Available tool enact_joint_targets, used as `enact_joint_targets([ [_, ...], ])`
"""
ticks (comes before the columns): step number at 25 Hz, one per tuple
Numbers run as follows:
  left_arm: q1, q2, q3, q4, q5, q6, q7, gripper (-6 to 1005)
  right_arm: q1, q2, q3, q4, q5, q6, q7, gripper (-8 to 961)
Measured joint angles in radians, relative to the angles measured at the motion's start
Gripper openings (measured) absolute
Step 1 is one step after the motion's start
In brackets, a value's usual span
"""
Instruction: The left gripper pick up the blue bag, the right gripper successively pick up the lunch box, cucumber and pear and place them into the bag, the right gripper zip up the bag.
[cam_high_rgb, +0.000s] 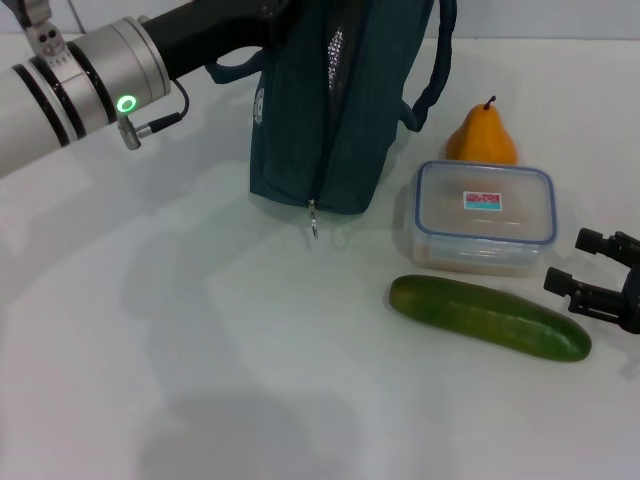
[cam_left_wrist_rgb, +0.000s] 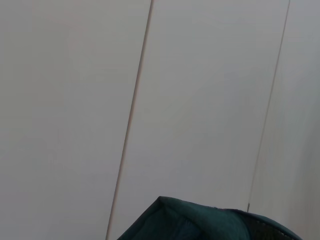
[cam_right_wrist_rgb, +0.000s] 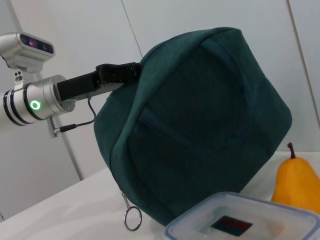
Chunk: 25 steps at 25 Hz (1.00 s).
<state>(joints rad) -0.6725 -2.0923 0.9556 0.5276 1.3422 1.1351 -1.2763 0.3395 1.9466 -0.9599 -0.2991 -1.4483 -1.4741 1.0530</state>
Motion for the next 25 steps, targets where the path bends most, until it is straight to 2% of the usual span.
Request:
enact_joint_targets([
  [21,0.004,0.003,-0.008,0.0,0.0,-0.009,0.006,46,0.037,0.002,0.051,-0.052,0.001,0.128,0.05,882],
  [25,0.004,0.003,-0.008,0.001,0.0,-0.01,0.006,45,0.035,0.001,0.052,-0.061,0.001,0.115,0.048,882],
])
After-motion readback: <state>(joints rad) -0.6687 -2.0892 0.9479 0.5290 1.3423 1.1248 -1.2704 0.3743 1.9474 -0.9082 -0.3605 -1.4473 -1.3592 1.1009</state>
